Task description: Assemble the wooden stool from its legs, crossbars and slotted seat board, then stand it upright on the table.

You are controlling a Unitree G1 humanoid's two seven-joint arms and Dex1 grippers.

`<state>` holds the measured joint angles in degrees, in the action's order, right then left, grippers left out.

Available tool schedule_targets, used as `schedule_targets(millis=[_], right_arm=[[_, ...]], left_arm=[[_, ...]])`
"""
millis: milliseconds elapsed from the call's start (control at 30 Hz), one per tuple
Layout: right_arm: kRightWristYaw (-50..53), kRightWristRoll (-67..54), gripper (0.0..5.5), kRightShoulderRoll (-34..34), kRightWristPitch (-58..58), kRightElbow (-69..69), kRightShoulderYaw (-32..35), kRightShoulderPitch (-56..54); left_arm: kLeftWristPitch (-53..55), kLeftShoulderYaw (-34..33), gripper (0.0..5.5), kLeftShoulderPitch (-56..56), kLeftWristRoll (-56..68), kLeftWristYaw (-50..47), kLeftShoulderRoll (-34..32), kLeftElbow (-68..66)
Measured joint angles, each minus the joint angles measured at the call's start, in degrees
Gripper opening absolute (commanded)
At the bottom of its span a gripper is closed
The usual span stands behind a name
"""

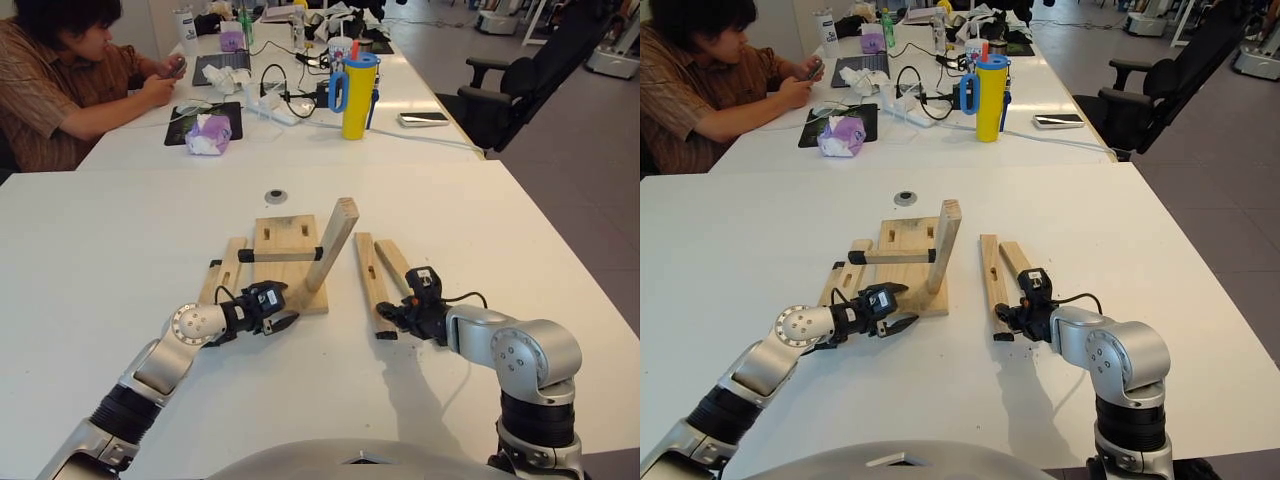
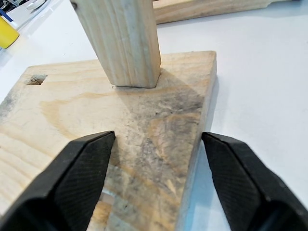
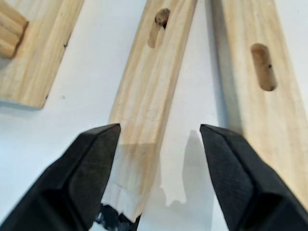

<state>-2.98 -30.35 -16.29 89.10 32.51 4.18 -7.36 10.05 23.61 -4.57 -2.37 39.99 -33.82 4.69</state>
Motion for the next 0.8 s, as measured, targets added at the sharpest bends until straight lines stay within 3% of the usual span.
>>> schedule_targets(millis=[333,567,800], right_arm=[[-2.26,2.57,3.07,1.18,-4.71,-5.35,-0.87,-2.47],[-1.86,7.07,3.07,2.41,-11.15,-9.87,-5.91,-2.05],[-0.63,12.48,2.11,1.66,-17.68,-10.07,-12.10,0.03]], left_arm=[[0.10,1.43,3.34,-0.14,-1.10,-0.57,3.31,-0.01],[-0.65,3.36,3.34,-2.28,-2.20,-0.21,4.22,-1.54],[-3.11,3.33,3.34,-2.54,-3.38,0.04,3.97,-2.55]])
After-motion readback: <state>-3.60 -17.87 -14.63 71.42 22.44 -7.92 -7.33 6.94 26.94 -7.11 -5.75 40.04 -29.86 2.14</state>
